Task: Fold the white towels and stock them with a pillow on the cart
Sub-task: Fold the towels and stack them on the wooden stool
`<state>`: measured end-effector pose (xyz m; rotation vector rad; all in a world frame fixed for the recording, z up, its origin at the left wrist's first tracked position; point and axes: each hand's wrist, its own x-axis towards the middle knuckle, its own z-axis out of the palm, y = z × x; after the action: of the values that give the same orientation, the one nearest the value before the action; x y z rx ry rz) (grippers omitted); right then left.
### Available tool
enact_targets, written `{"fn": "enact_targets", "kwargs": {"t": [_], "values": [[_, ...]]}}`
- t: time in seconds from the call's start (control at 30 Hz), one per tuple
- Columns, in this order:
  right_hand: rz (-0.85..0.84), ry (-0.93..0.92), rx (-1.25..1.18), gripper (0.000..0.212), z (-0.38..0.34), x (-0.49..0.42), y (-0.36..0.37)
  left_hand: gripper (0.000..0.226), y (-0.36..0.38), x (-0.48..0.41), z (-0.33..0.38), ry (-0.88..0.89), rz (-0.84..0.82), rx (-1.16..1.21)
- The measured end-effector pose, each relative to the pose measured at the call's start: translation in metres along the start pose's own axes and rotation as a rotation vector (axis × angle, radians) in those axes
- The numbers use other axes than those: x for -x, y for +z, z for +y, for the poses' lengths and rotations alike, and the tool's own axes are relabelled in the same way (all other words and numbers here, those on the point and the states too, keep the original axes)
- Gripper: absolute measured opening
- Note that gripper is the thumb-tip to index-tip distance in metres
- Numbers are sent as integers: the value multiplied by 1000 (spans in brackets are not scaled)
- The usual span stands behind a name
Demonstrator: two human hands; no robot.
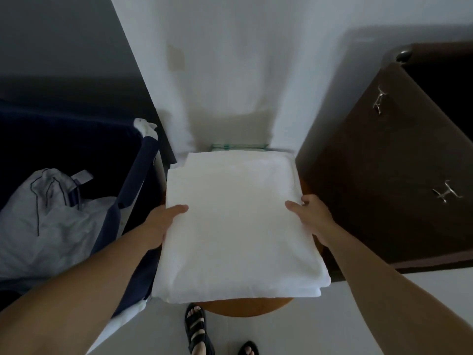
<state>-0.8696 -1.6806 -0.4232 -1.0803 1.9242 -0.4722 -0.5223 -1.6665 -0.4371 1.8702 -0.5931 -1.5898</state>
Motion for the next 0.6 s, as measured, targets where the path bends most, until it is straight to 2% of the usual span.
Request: {"fn": "enact_targets", "kwargs": {"t": [0.1,0.27,0.37,0.47,0.53,0.6], "values": [[5,-1,-65,60,-22,-26,3,19,2,-25,26,-1,-20,55],[22,34,-231,36,-54,-64,12,31,4,-69,59,38,34,85],[129,-3,-250,23,-65,-78,18,24,6,-79,72,143,61,99],[275,-118,-412,9,-68,-83,12,11,3,-84,92,245,34,104],[370,-150,-436,11,-73,-87,6,16,5,-98,106,290,33,70],[406,-113,-358,21,-76,-98,7,26,14,-116,114,313,39,-60]]}}
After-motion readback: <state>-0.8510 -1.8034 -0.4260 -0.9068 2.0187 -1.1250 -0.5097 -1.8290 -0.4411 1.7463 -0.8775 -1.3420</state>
